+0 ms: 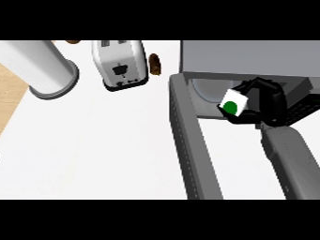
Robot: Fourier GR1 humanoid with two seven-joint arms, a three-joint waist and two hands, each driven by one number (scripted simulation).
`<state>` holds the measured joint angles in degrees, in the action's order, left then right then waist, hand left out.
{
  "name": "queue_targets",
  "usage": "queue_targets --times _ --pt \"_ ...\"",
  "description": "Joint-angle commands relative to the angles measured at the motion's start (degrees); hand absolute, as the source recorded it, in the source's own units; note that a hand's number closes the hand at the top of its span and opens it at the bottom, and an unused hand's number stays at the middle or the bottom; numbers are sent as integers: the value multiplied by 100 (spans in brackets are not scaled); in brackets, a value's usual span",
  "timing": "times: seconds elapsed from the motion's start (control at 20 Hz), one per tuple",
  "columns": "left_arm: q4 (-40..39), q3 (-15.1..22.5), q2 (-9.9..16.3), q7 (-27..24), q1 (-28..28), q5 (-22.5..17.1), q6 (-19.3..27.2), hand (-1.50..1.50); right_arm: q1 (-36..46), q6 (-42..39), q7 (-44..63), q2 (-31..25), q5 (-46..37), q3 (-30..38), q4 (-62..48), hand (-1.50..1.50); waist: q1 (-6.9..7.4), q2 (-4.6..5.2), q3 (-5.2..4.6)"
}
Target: Pick up the milk, place it into the microwave and close the microwave
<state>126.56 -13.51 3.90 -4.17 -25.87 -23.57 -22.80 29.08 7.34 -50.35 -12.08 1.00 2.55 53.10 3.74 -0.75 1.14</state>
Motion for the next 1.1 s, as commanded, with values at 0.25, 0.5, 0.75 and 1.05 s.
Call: queue_targets --times 0.25,0.5,0.75,1.05 --pt "-47 115 63 116 302 141 66 -150 853 945 975 152 -285 62 -780 150 656 383 -120" --pt "-139 116 187 142 482 282 39 -150 657 1557 708 206 -310 314 -571 150 740 449 -129" --pt "-156 193 186 158 463 407 18 -150 349 2154 441 -25 -909 283 -412 -150 904 456 -149" --pt "-169 257 287 197 694 531 4 -150 148 2434 351 17 -1163 370 -283 -150 1015 505 -130"
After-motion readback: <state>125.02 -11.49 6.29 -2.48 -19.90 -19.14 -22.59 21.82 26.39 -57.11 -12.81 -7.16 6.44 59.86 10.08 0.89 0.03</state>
